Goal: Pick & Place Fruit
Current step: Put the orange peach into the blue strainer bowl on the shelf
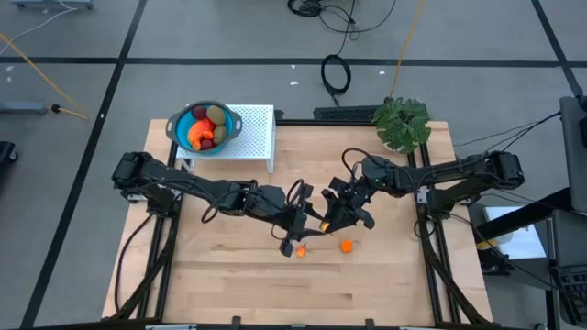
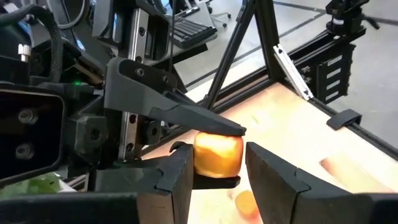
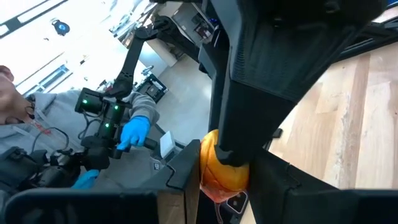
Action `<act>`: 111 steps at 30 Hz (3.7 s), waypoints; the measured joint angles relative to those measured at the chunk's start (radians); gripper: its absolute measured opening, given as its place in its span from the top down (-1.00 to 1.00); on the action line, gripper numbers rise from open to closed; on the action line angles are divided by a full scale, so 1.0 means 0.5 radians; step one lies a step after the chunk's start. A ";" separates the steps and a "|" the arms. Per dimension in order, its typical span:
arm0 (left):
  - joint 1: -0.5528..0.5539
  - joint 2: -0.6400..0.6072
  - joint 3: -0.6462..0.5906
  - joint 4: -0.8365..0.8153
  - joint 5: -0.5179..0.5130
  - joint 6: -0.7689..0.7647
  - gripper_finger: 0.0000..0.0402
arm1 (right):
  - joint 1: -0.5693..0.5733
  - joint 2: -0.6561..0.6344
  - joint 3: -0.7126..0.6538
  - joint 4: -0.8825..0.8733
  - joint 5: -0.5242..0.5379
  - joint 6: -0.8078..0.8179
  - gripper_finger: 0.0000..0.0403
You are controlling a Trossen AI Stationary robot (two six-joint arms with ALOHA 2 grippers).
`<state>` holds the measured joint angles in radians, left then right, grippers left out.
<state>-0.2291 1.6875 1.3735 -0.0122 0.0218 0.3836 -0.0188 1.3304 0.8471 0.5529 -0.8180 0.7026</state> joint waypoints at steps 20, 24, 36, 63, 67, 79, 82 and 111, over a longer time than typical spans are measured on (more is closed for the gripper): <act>0.014 0.001 0.000 0.019 0.060 -0.076 0.70 | -0.001 0.000 0.000 -0.022 0.035 -0.025 0.46; 0.014 0.004 -0.002 0.022 0.061 -0.104 0.69 | -0.001 -0.003 0.000 -0.086 0.067 -0.036 0.31; 0.011 -0.035 -0.008 -0.100 -0.013 -0.166 0.63 | -0.005 -0.006 0.005 -0.509 0.021 -0.117 -0.13; 0.397 -0.729 0.000 -1.704 -1.704 -1.366 0.62 | -0.015 -0.002 -0.091 -1.090 0.385 -0.993 0.97; 0.537 -0.836 -0.002 -1.981 -1.791 -1.601 0.62 | -0.045 -0.002 -0.091 -1.064 0.386 -0.997 0.94; 0.848 -1.217 -0.170 -2.709 -1.791 -2.599 0.62 | -0.178 -0.002 -0.091 -1.048 0.378 -0.997 1.00; 0.852 -1.379 -0.327 -2.633 -1.791 -2.703 0.62 | -0.212 -0.002 -0.091 -1.043 0.374 -0.997 0.99; 0.916 -1.937 -1.198 -2.058 -1.977 -3.140 0.62 | -0.252 -0.002 -0.091 -1.038 0.375 -0.907 1.00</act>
<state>0.2288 0.7189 0.7746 -1.0412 -0.9666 -1.1866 -0.1448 1.3296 0.8017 0.0338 -0.6304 0.2490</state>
